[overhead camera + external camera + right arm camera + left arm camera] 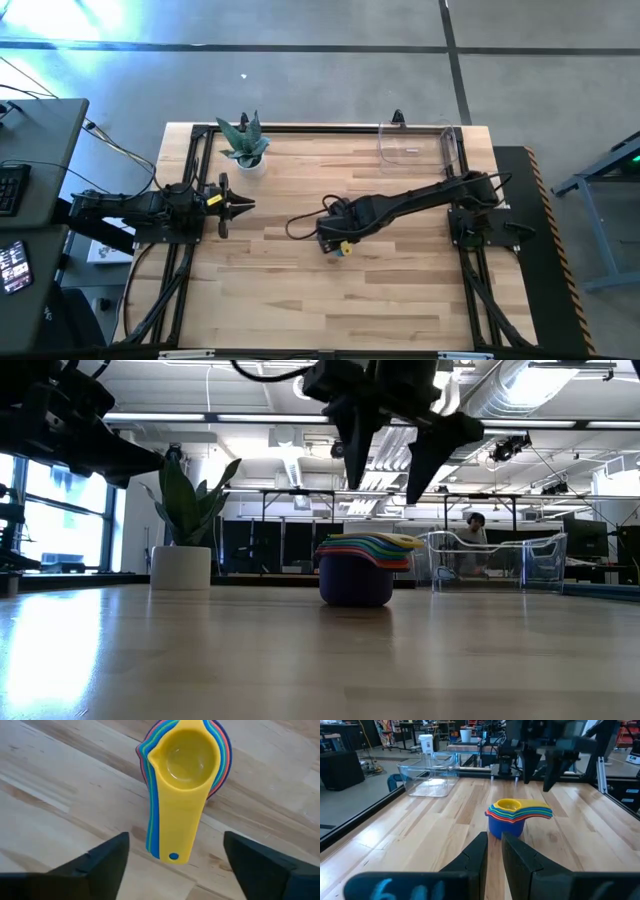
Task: Nest measuring cups in basket
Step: Put the nested measuring cups into the transparent bin
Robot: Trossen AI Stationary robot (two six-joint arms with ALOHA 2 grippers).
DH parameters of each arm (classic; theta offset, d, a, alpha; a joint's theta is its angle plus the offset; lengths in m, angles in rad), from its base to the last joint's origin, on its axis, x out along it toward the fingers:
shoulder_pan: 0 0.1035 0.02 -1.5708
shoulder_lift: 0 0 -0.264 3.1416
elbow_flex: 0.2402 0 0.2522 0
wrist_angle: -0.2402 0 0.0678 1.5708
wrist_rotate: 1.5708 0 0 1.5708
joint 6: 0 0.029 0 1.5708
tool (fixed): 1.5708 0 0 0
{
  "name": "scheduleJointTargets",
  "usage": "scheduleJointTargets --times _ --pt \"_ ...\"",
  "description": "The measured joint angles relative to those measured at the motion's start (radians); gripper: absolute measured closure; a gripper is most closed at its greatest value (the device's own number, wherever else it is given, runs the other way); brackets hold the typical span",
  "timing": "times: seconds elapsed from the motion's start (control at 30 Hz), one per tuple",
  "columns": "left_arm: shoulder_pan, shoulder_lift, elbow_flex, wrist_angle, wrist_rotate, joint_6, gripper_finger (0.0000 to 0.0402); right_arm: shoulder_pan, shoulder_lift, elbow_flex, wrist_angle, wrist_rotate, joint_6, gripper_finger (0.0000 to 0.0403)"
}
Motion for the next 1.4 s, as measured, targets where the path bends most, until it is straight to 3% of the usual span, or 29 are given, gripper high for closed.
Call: scheduleJointTargets --times 0.17,0.87,1.1,1.4 --pt "0.000 0.000 0.000 0.000 0.000 0.000 0.0355 -0.002 0.044 0.000 0.007 0.000 0.001 0.0059" --pt "0.000 0.000 0.000 0.000 -0.001 0.000 0.0355 -0.013 0.171 0.000 0.058 0.015 0.008 0.0062" --pt "0.000 0.000 0.000 0.000 -0.001 0.000 0.0355 -0.027 0.198 -0.001 0.068 -0.053 0.002 0.0132" --pt "0.000 0.000 0.000 0.000 -0.001 0.000 0.0355 -0.027 0.206 -0.002 0.086 -0.053 0.025 0.0264"
